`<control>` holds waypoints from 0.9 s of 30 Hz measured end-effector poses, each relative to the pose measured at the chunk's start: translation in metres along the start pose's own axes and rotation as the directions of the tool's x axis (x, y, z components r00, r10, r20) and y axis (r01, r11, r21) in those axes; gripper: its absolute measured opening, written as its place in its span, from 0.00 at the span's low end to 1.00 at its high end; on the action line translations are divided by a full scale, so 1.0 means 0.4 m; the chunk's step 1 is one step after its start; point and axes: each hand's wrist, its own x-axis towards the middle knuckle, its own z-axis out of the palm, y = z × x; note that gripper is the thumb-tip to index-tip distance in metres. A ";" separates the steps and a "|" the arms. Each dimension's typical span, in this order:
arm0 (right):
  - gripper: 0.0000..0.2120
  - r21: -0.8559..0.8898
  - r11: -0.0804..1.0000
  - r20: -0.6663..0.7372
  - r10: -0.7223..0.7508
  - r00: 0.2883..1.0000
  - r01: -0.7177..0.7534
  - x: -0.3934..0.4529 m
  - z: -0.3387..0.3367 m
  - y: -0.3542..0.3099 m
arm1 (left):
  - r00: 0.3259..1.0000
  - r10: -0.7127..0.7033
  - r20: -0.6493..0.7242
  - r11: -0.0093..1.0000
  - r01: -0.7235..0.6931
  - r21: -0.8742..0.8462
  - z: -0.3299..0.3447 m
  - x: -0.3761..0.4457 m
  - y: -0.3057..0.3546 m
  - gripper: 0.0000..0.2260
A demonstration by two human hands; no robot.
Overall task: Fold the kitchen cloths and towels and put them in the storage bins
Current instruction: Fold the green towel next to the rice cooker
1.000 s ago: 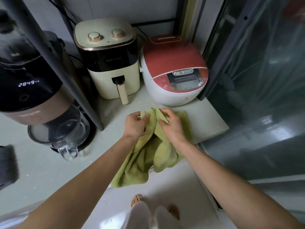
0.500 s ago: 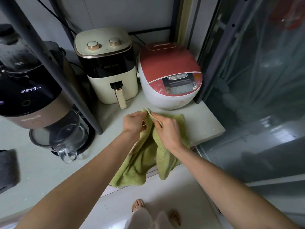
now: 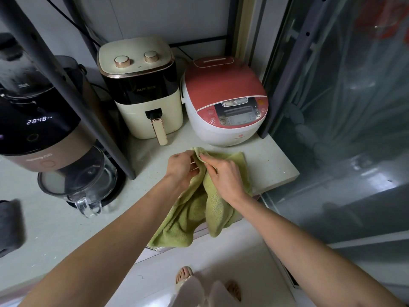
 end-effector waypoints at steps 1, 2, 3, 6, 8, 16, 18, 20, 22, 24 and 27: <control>0.14 0.010 1.000 0.010 -0.007 1.000 0.007 -0.001 -0.001 0.001 | 1.000 -0.003 0.013 1.000 0.003 -0.005 0.001 0.000 -0.001 0.09; 0.14 0.020 1.000 0.023 -0.015 1.000 0.014 -0.001 -0.002 0.002 | 1.000 -0.001 0.027 1.000 0.001 -0.007 0.002 0.000 -0.003 0.09; 0.14 0.029 0.999 0.039 -0.023 0.999 0.022 0.000 -0.004 0.002 | 0.999 0.003 0.037 1.000 -0.003 0.003 0.002 0.000 -0.004 0.09; 0.14 0.108 0.994 0.125 -0.013 0.992 -0.001 -0.001 -0.016 -0.003 | 0.997 0.020 0.076 0.997 -0.026 0.077 -0.007 0.007 -0.010 0.09; 0.14 0.247 0.954 0.270 0.098 0.958 -0.168 0.002 -0.042 -0.009 | 0.990 0.015 0.141 0.986 -0.038 0.163 -0.026 0.012 -0.008 0.10; 0.23 0.221 0.945 0.389 0.140 0.911 -0.239 0.047 -0.173 0.047 | 0.809 -0.001 0.587 0.843 -0.316 0.436 -0.014 -0.035 0.026 0.10; 0.21 0.329 0.863 0.467 0.203 0.861 -0.382 0.039 -0.193 0.053 | 0.841 0.066 0.537 0.850 -0.330 0.411 0.015 -0.045 0.016 0.04; 0.18 0.321 0.855 0.467 0.231 0.854 -0.407 0.027 -0.220 0.068 | 0.850 0.120 0.513 0.837 -0.365 0.409 0.044 -0.055 -0.004 0.07; 0.11 0.285 0.875 0.424 0.252 0.870 -0.392 0.009 -0.255 0.077 | 0.827 0.178 0.533 0.775 -0.452 0.442 0.073 -0.070 -0.036 0.10; 0.08 0.259 0.885 0.348 0.288 0.892 -0.386 -0.013 -0.290 0.092 | 0.767 0.247 0.592 0.657 -0.582 0.480 0.096 -0.086 -0.080 0.13; 0.08 0.250 0.868 0.217 0.381 0.899 -0.428 -0.058 -0.351 0.121 | 0.637 0.266 0.723 0.341 -0.764 0.548 0.122 -0.103 -0.159 0.13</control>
